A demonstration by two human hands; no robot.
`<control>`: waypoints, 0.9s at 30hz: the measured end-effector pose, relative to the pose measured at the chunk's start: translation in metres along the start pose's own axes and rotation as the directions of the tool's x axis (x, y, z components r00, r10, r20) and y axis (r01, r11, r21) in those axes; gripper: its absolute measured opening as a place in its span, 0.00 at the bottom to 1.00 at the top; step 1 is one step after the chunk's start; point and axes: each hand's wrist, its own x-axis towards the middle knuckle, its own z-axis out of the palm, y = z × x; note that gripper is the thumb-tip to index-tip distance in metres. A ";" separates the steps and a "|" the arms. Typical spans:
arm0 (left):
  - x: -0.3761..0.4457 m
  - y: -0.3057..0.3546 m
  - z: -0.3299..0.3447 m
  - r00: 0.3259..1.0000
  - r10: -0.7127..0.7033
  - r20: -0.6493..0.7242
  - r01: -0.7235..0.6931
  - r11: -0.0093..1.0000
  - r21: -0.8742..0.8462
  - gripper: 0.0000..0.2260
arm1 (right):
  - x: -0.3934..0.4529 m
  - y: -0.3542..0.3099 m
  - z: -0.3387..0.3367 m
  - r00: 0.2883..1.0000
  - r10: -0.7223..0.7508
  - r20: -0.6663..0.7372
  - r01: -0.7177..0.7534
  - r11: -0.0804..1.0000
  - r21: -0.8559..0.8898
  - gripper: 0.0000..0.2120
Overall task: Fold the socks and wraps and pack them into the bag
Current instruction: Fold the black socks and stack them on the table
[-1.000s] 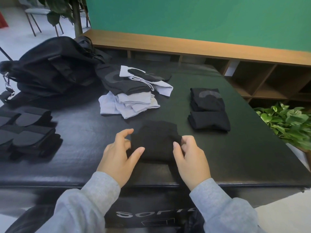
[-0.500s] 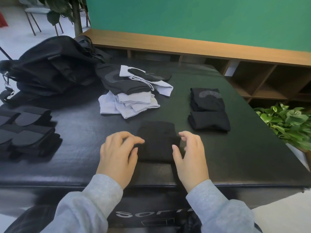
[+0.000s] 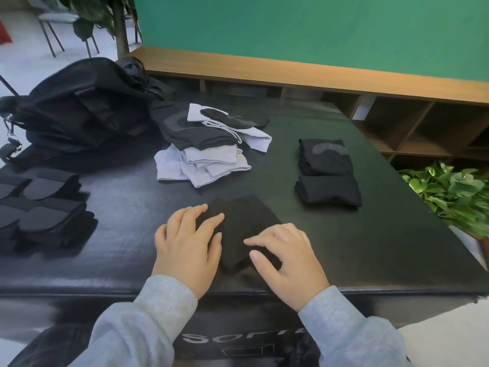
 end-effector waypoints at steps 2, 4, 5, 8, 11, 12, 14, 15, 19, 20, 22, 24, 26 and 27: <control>-0.003 -0.004 -0.002 0.990 0.118 -0.074 -0.125 0.986 -0.114 0.10 | 0.000 0.002 0.001 0.997 0.035 -0.066 -0.035 0.999 -0.007 0.14; -0.008 -0.006 -0.005 0.964 0.258 -0.056 -0.264 0.951 -0.162 0.11 | 0.002 0.002 0.003 0.990 0.099 -0.098 -0.105 0.993 -0.054 0.14; -0.009 -0.006 -0.006 0.947 0.321 -0.019 -0.320 0.936 -0.147 0.13 | 0.003 0.001 0.004 0.988 0.127 -0.084 -0.133 0.988 -0.077 0.15; -0.008 -0.005 -0.006 0.923 0.372 0.097 -0.365 0.927 -0.083 0.21 | 0.003 -0.001 0.002 0.990 0.141 0.008 -0.139 0.986 -0.091 0.16; -0.007 -0.005 -0.005 0.940 0.325 0.106 -0.314 0.943 -0.108 0.21 | 0.003 -0.002 -0.001 0.995 0.089 0.050 -0.087 0.995 -0.041 0.18; -0.006 -0.005 -0.005 0.946 0.309 0.096 -0.296 0.947 -0.129 0.20 | 0.003 -0.002 -0.001 0.996 0.076 0.056 -0.074 0.997 -0.033 0.18; -0.006 -0.006 -0.004 0.954 0.290 0.076 -0.274 0.947 -0.168 0.17 | 0.002 -0.002 0.000 0.998 0.049 0.045 -0.048 0.999 -0.022 0.16; -0.006 -0.006 -0.004 0.955 0.287 0.068 -0.271 0.945 -0.183 0.16 | 0.002 -0.002 0.000 0.999 0.038 0.035 -0.038 0.999 -0.021 0.16; -0.005 -0.010 -0.002 0.963 0.267 0.029 -0.253 0.937 -0.243 0.15 | 0.000 -0.002 0.001 0.999 0.024 0.024 -0.024 0.999 -0.025 0.16; -0.005 -0.010 -0.001 0.963 0.270 0.021 -0.256 0.934 -0.251 0.15 | -0.001 -0.002 0.001 0.999 0.022 0.032 -0.021 0.999 -0.037 0.16; -0.005 -0.011 -0.001 0.957 0.291 0.010 -0.278 0.925 -0.259 0.19 | 0.000 -0.001 0.003 0.999 0.018 0.049 -0.014 0.997 -0.080 0.15; -0.006 -0.010 -0.002 0.953 0.302 0.014 -0.287 0.919 -0.271 0.23 | 0.000 0.000 0.004 0.998 0.020 0.056 -0.014 0.994 -0.109 0.14; -0.006 -0.010 -0.004 0.953 0.300 0.032 -0.280 0.920 -0.273 0.23 | 0.000 0.001 0.005 0.998 0.021 0.054 -0.015 0.994 -0.111 0.14; -0.007 -0.009 -0.004 0.953 0.299 0.042 -0.278 0.924 -0.263 0.23 | 0.001 0.001 0.005 0.998 0.021 0.053 -0.015 0.994 -0.110 0.14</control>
